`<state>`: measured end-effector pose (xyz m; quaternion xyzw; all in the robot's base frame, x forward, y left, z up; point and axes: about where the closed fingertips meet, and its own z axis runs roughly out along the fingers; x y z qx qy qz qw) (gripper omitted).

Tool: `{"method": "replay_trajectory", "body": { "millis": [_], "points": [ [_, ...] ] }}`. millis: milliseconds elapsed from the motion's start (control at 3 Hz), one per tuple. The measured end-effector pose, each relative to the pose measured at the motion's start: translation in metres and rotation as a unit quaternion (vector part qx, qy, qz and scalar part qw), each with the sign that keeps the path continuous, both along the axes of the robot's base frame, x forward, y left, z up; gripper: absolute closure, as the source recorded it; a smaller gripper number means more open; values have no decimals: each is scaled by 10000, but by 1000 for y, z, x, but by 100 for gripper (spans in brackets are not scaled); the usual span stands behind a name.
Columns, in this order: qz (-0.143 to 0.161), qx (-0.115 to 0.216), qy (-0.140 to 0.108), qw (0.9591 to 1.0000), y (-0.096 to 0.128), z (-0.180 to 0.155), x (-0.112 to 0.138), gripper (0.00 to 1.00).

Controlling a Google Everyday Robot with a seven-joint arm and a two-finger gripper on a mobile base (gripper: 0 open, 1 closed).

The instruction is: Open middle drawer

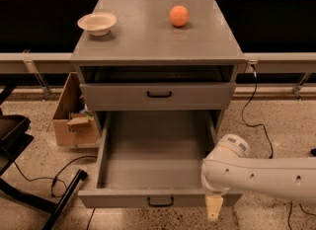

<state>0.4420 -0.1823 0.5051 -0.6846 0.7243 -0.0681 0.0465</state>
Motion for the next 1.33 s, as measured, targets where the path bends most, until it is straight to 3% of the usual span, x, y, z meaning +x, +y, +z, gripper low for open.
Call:
{"method": "replay_trajectory", "body": {
  "millis": [667,1000,1333],
  "points": [
    [-146,-173,-569,9981,3,80,6,0],
    [-174,-367,-999,9942,4,158,6,0],
    [-225,-407,-1075,9931,-6,174,10,0]
  ]
}}
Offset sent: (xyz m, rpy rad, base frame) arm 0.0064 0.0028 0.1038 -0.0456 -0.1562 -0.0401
